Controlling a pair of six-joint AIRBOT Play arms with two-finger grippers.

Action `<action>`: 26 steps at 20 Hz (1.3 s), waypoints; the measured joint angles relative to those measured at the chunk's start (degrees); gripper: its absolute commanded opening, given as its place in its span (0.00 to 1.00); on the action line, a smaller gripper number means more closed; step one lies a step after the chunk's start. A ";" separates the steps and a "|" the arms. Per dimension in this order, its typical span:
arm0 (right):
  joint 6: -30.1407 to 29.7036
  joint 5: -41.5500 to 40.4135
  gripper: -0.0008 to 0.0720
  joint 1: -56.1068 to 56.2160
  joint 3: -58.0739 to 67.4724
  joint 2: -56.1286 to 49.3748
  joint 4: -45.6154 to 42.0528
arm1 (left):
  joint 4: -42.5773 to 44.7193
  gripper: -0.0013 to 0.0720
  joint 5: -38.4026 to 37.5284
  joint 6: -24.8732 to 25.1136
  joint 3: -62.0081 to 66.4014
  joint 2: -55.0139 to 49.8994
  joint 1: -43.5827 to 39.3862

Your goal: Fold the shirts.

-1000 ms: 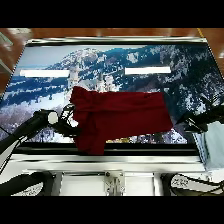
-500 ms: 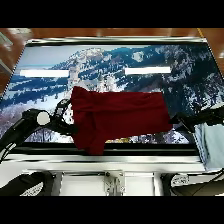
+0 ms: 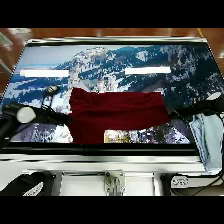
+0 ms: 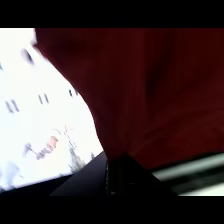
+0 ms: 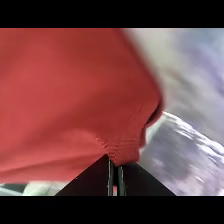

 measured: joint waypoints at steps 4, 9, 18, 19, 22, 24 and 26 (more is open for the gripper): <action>-2.51 -1.81 0.10 -0.63 16.55 15.69 5.22 | 6.19 0.07 -0.35 -1.90 22.69 6.58 6.16; 1.86 -11.69 0.10 -1.68 33.44 35.45 2.45 | 8.68 0.07 0.57 -2.64 50.93 12.74 12.02; 7.23 2.38 0.10 -1.90 38.66 52.57 -15.08 | 8.07 0.07 -9.27 -2.27 61.46 20.35 13.49; 7.61 4.74 0.10 -1.90 38.73 52.68 -16.17 | 7.72 0.07 -11.19 -1.70 61.09 20.57 13.53; 8.57 13.84 0.10 -1.90 38.66 50.95 -18.10 | 7.26 0.07 -16.61 -0.15 57.64 20.79 13.53; 9.16 20.74 0.10 -1.90 36.57 48.46 -18.91 | 7.04 0.07 -19.34 0.85 52.72 20.85 13.53; 9.35 25.05 0.10 -1.90 31.58 45.64 -20.17 | 6.93 0.07 -20.87 1.53 45.55 20.63 13.53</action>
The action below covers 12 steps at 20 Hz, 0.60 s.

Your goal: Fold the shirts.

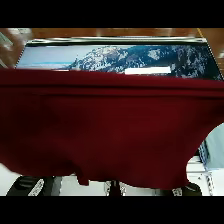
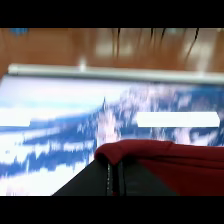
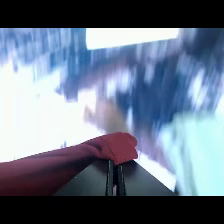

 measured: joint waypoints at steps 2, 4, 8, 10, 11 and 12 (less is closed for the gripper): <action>0.17 1.55 0.10 0.11 -7.15 -3.32 -1.33 | 0.00 0.07 0.42 0.20 -8.85 -1.38 0.00; 0.37 -0.09 0.10 1.14 -13.92 -7.85 -1.86 | 0.13 0.06 4.07 -0.48 -18.32 -4.57 0.00; 2.08 -14.71 0.10 7.58 -20.31 -20.61 -2.86 | -0.46 0.07 17.77 -2.38 -29.75 -18.25 0.04; 4.70 -25.88 0.10 11.19 -21.40 -27.45 -3.13 | -1.86 0.07 24.72 -2.84 -30.16 -27.41 0.04; 6.36 -31.98 0.10 12.74 -21.81 -30.95 -3.06 | -2.51 0.07 27.56 -2.95 -29.31 -32.28 0.07; 7.96 -37.03 0.10 13.88 -22.03 -33.94 -2.80 | -3.06 0.07 30.05 -3.08 -28.11 -36.54 0.07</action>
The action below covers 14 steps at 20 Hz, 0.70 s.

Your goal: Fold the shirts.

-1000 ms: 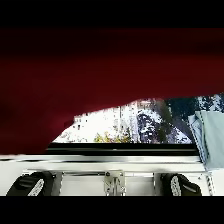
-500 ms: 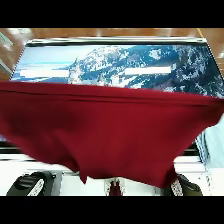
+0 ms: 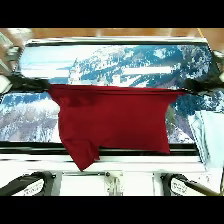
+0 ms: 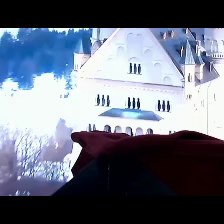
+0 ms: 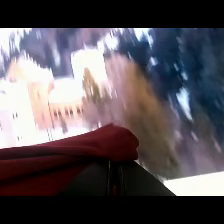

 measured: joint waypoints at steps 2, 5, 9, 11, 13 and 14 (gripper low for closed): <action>2.49 -10.36 0.10 1.62 -0.31 -5.73 1.68 | -0.85 0.07 4.26 -0.20 2.99 -8.02 0.00; 4.11 -21.70 0.10 2.69 -0.50 -12.94 5.01 | -3.15 0.07 11.17 -0.24 6.43 -16.94 0.02; 4.15 -30.53 0.10 3.21 -0.61 -19.10 6.95 | -6.10 0.07 21.22 -0.37 8.00 -23.93 0.02; 3.91 -34.69 0.10 3.32 -0.57 -20.63 7.76 | -6.93 0.07 25.73 -1.46 8.31 -25.90 0.24; 3.76 -39.21 0.10 3.39 -0.46 -21.44 9.60 | -7.30 0.07 29.83 -3.48 8.46 -27.12 0.81; 3.72 -40.98 0.10 3.41 -0.42 -21.75 10.95 | -7.50 0.07 31.34 -4.31 8.50 -27.63 1.20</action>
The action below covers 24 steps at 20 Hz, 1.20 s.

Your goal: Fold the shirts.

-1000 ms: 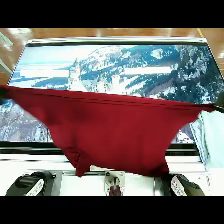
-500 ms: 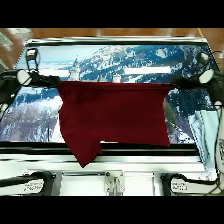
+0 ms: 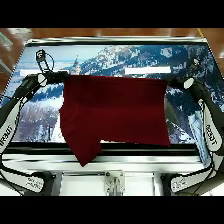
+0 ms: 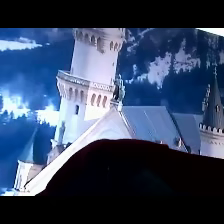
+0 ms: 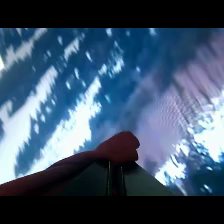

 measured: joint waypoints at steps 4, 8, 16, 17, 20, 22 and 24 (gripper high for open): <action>-0.17 -3.78 0.10 0.55 0.07 -1.31 3.58 | -0.55 0.07 0.57 -1.57 0.07 -1.92 0.92; -0.81 -3.54 0.10 1.60 0.07 -2.40 4.61 | -0.76 0.07 -2.71 -1.90 0.11 -3.06 0.76; -4.31 14.97 0.10 -1.03 0.09 0.63 -0.85 | -0.92 0.07 -31.89 11.58 2.40 -2.29 3.21; -4.44 17.99 0.10 -1.27 0.09 0.66 -1.40 | -0.83 0.07 -36.15 12.61 2.49 -2.73 3.58; -4.70 25.62 0.10 -1.27 0.09 -0.13 -2.58 | -1.49 0.07 -43.25 14.32 2.64 -3.80 3.87; -4.70 29.03 0.10 -0.85 0.09 -0.85 -2.84 | -2.80 0.07 -45.16 14.93 2.75 -4.22 3.63; -4.72 31.17 0.23 -0.68 0.09 -1.14 -2.95 | -3.65 0.16 -46.25 15.10 2.75 -4.44 3.54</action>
